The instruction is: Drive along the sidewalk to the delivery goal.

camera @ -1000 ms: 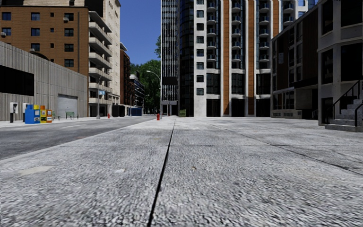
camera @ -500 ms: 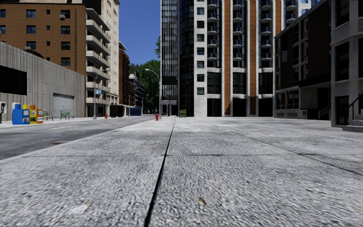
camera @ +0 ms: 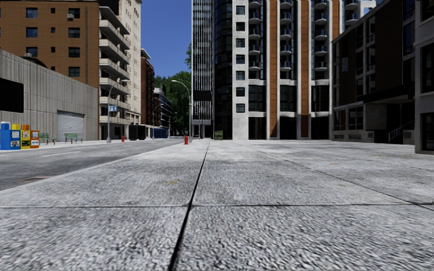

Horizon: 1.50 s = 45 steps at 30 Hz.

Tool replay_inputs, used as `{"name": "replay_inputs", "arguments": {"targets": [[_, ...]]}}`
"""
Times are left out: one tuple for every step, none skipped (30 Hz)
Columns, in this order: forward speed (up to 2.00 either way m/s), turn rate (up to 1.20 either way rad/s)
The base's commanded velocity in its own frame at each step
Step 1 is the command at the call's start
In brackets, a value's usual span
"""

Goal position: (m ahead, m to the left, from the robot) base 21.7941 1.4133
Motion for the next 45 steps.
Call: {"name": "replay_inputs", "arguments": {"targets": [[2.0, 0.0], [2.0, 0.0], [2.0, 0.0], [2.0, 0.0], [2.0, 0.0], [2.0, 0.0], [2.0, 0.0], [2.0, 0.0], [2.0, 0.0], [2.0, 0.0], [2.0, 0.0], [2.0, 0.0], [2.0, 0.0], [2.0, 0.0], [2.0, 0.0], [2.0, 0.0], [2.0, 0.0], [2.0, 0.0], [2.0, 0.0], [2.0, 0.0], [2.0, 0.0], [2.0, 0.0], [2.0, 0.0], [2.0, 0.0], [2.0, 0.0], [2.0, 0.0], [2.0, 0.0], [2.0, 0.0], [2.0, 0.0], [2.0, 0.0], [2.0, 0.0], [2.0, 0.0], [2.0, 0.0], [2.0, 0.0], [2.0, 0.0], [2.0, 0.0], [2.0, 0.0], [2.0, 0.0], [2.0, 0.0], [2.0, 0.0], [2.0, 0.0], [2.0, 0.0], [2.0, 0.0], [2.0, 0.0], [2.0, 0.0]]}}
